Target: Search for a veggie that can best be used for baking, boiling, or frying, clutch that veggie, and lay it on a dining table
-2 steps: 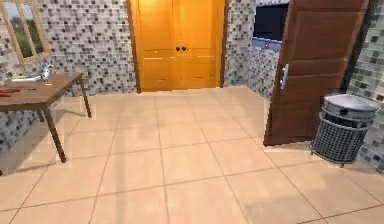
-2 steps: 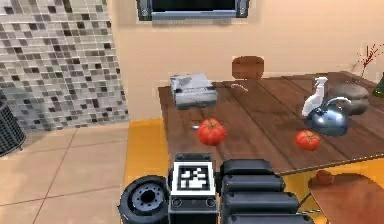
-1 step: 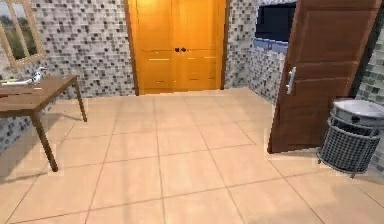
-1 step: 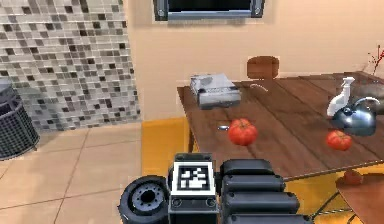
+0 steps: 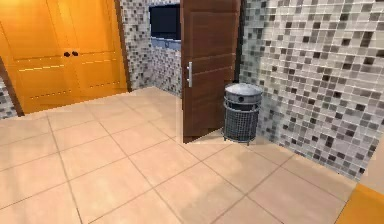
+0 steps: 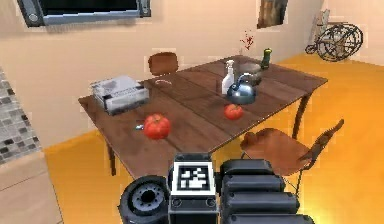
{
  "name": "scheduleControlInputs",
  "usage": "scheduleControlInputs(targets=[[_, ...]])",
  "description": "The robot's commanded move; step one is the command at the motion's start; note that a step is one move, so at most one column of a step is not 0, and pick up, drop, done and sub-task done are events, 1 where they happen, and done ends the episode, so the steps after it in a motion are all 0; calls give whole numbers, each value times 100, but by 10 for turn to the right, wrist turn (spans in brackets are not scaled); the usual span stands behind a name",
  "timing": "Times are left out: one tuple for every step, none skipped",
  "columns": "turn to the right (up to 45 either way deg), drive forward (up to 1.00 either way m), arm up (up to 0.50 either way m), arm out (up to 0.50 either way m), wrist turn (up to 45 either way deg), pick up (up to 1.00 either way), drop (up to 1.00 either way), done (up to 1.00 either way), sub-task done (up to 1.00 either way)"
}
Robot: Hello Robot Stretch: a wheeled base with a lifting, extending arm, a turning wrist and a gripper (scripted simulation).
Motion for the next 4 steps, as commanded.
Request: scheduleControlInputs(targets=[[0,25,0,0,0,0,0,0,0],[450,0,0,0,0,0,0,0,0],[90,0,0,0,0,0,0,0,0],[30,0,0,0,0,0,0,0,0]])
